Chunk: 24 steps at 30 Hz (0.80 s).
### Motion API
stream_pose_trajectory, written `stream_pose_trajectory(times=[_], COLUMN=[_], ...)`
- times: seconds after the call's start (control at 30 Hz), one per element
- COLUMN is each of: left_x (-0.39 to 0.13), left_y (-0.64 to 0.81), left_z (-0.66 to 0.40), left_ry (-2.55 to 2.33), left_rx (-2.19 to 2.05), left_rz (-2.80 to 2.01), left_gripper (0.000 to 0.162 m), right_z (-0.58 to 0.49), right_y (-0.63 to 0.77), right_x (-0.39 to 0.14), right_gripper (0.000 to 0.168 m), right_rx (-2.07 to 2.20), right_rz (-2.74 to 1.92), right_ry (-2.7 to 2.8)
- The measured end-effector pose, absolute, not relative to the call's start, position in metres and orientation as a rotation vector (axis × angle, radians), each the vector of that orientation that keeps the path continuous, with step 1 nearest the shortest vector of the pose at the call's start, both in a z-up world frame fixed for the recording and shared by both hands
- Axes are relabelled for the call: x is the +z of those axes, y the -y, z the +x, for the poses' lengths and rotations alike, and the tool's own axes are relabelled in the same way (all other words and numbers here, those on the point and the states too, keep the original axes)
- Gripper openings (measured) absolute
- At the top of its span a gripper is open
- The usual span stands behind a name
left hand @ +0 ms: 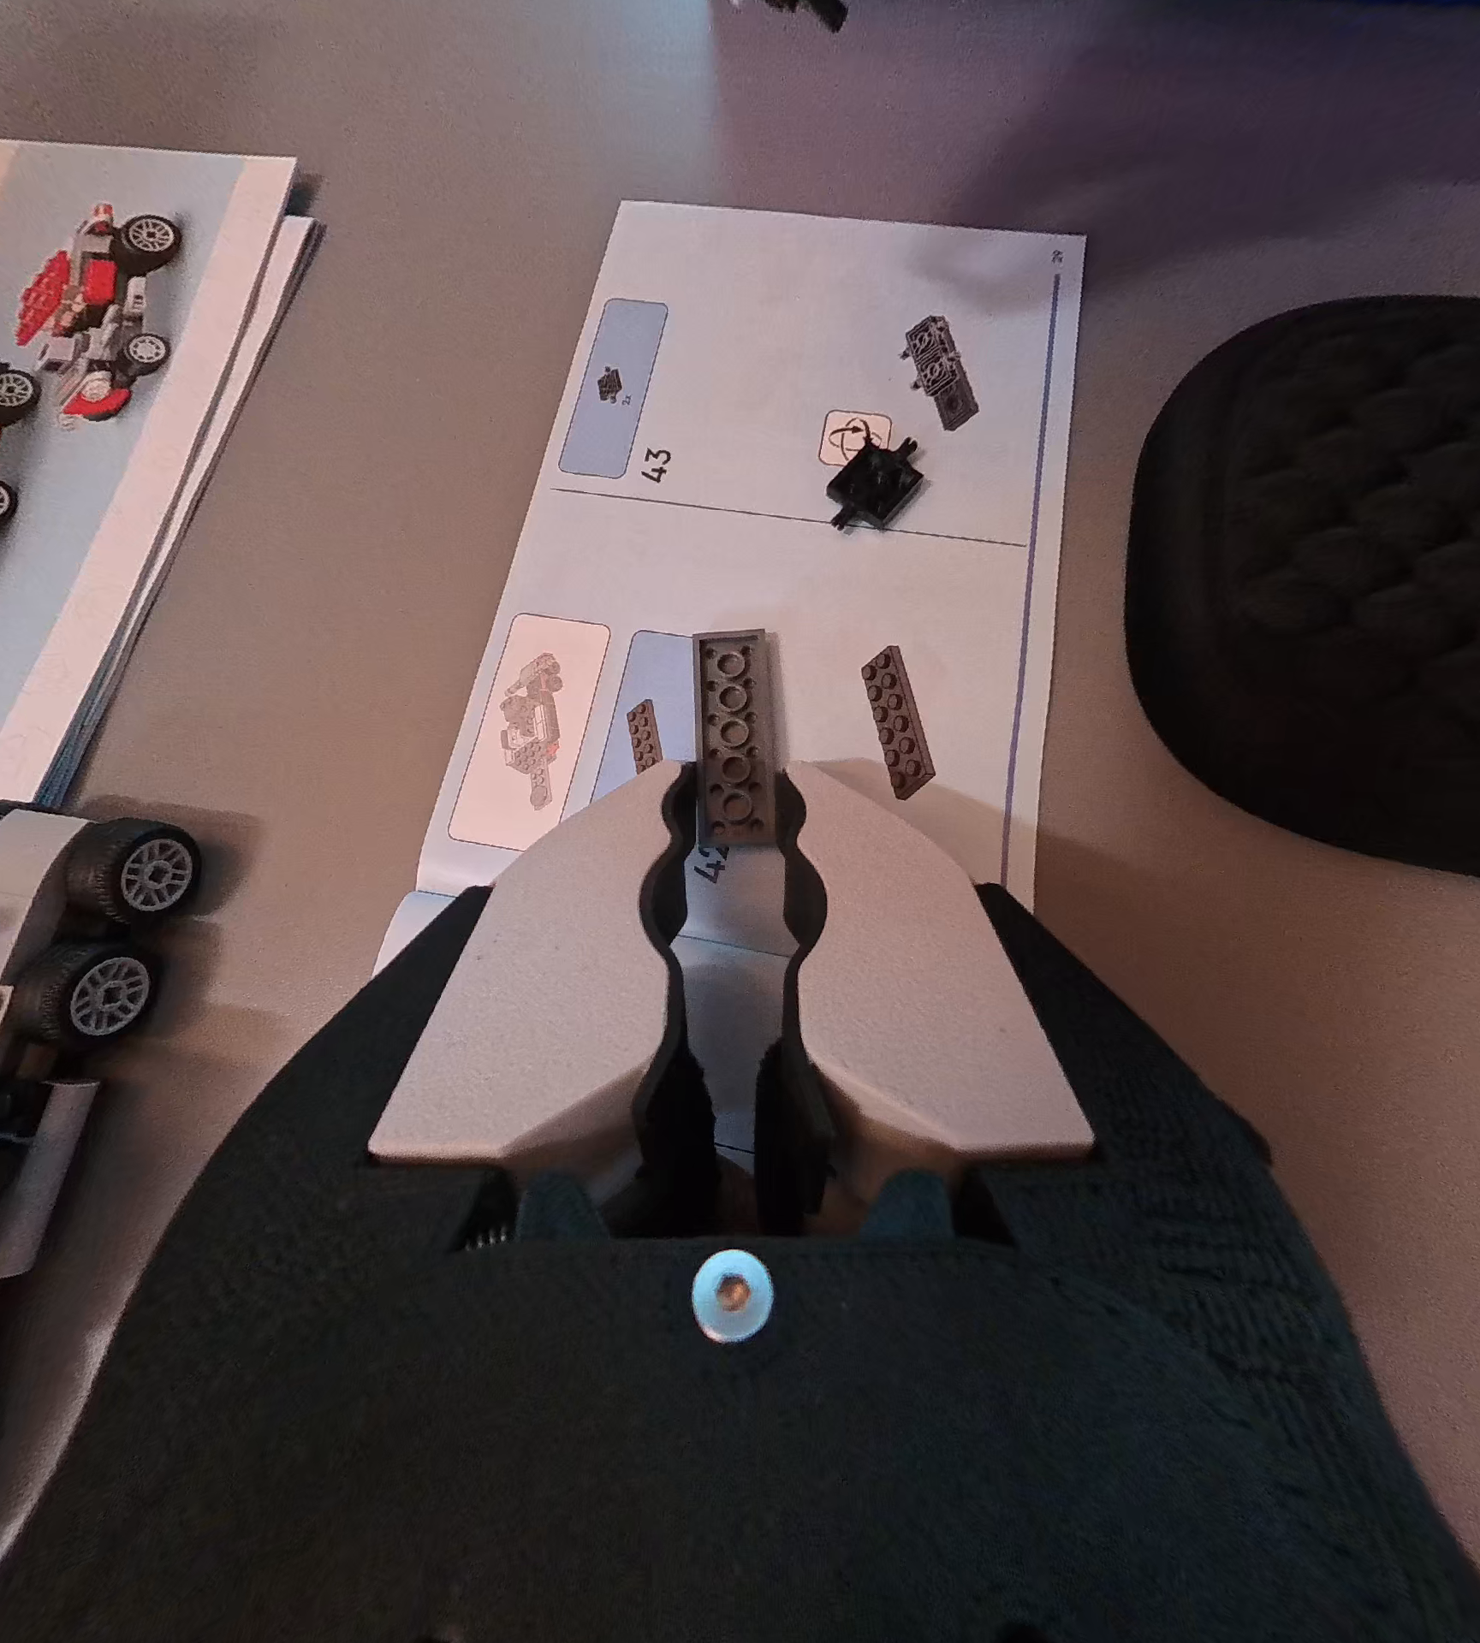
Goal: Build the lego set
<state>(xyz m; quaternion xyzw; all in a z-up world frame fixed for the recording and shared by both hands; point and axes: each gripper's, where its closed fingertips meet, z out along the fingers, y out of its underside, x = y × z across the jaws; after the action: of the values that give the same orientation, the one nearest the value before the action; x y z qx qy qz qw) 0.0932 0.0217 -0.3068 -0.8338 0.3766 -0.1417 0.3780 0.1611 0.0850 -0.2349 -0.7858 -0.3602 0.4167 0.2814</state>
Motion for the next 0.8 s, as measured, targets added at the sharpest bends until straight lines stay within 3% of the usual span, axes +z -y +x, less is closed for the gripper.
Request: stream_pose_trajectory(times=[0.4, 0.8], left_x=[-0.307, -0.307], left_y=[-0.022, -0.022], left_z=[0.093, 0.093], left_ry=[-0.964, -0.959], left_rx=[-0.369, -0.372], left_rz=[-2.127, -2.129], left_gripper=[0.017, 0.017], right_z=[0.152, 0.106], right_y=[-0.078, -0.038], right_x=[-0.241, -0.285], right_gripper=[0.017, 0.017], right_rx=[1.139, 1.117], right_rz=[-2.115, -2.241], right_ry=[1.002, 1.247])
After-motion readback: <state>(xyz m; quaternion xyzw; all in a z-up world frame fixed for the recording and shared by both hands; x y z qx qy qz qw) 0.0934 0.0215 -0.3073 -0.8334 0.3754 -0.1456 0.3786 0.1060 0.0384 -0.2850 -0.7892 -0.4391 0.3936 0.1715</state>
